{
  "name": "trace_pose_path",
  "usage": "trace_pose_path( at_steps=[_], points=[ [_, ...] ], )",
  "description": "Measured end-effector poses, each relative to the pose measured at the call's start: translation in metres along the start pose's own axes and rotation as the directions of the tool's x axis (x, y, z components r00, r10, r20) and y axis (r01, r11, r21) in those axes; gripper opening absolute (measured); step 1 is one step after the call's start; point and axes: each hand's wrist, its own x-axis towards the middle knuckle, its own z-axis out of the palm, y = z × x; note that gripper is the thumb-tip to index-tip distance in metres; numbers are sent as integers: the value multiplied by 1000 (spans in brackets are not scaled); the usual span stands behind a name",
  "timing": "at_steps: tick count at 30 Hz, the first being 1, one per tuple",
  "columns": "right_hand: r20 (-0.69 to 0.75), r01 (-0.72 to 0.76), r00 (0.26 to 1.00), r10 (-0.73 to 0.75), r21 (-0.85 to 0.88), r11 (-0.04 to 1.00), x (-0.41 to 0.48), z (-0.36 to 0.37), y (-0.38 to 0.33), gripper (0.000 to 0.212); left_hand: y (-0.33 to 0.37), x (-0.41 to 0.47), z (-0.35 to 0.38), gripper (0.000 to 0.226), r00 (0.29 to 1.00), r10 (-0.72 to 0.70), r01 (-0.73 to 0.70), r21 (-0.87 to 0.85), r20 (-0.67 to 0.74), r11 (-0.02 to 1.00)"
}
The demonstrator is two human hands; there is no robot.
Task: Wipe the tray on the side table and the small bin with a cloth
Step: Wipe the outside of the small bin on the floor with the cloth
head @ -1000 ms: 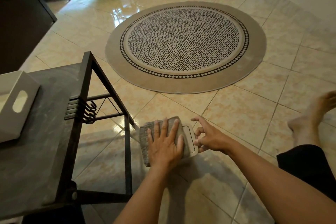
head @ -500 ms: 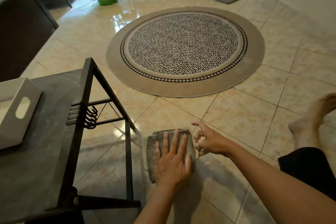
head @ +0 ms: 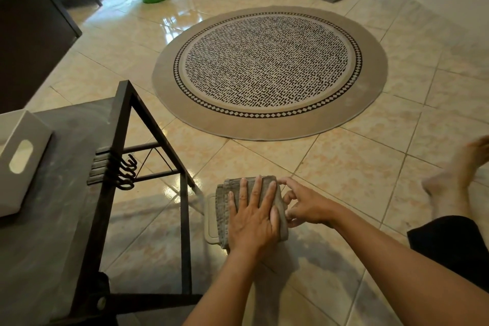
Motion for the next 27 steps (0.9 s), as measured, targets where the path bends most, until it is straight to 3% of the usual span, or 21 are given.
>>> trace_pose_path(
  at_steps=[4, 11, 20, 22, 25, 27],
  points=[
    [12, -19, 1000, 19, -1, 1000, 3, 0, -4, 78, -3, -1, -2, 62, 1000, -8, 8, -25, 0, 1000],
    [-46, -27, 999, 27, 0, 1000, 0, 3, -2, 69, -45, -27, -3, 64, 956, -285, 274, -128, -69, 953],
    [-41, -19, 999, 21, 32, 999, -6, 6, -6, 67, 8, -28, 15, 62, 999, -30, 29, -7, -45, 1000],
    [-83, -20, 996, 26, 76, 997, -10, 9, -3, 66, 3, -18, 9, 62, 993, -110, 108, -45, -40, 993],
    [-179, -18, 983, 42, 135, 991, -16, 22, 5, 68, -10, -15, -1, 63, 933, -354, 340, -159, -68, 927],
    [-227, -27, 972, 62, 154, 988, -22, 33, 12, 71, -11, -19, -2, 64, 908, -412, 389, -209, -75, 897]
  ],
)
